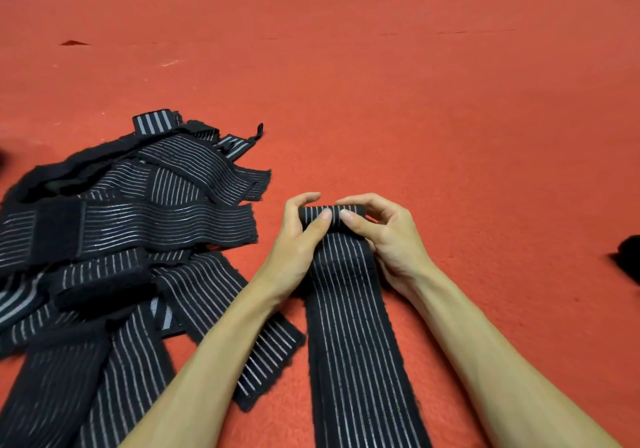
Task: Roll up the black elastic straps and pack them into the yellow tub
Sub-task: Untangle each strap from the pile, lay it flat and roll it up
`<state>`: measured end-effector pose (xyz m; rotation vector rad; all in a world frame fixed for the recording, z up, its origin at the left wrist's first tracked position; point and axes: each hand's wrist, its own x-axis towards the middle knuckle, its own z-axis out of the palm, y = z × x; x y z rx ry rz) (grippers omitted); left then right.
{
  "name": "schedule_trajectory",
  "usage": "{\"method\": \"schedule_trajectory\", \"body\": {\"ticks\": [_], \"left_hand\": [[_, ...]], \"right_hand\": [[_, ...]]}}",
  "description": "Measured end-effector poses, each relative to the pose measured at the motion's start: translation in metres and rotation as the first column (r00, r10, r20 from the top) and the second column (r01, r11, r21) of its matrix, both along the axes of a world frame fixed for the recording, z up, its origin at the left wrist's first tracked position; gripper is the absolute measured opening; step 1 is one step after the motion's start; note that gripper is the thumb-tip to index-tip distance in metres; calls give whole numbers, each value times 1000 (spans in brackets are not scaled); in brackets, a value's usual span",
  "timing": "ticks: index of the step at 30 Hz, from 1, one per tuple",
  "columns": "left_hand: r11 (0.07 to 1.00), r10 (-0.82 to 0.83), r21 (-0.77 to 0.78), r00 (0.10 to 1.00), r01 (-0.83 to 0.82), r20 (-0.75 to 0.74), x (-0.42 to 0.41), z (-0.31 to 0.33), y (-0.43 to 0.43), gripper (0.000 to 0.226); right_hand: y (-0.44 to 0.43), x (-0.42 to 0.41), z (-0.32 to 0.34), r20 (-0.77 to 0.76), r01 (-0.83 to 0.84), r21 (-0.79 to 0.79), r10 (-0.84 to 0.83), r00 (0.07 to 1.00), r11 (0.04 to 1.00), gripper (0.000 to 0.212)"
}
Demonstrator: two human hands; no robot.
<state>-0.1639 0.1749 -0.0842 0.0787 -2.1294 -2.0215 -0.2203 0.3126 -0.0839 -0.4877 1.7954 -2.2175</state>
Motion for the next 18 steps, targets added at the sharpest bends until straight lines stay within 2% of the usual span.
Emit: {"method": "schedule_trajectory", "body": {"ticks": [5,11,15,18], "left_hand": [[1000,7,5,1000,-7,24,0,0,1,49],[999,12,-43,1000,-13,-24,0,-1,-1,18],[1000,-10,-19,996,9,-84,0,-3,-5,15],[1000,-23,13,990,25,-136,2,-2,-5,19]], "right_hand": [[1,-2,0,-76,-24,-31,22,997,999,19],[2,-2,1,-38,-59,-68,57,998,996,29],[1,-2,2,57,-67,-103,73,996,992,25],[-2,-1,1,47,3,1,-3,999,1000,27]]}}
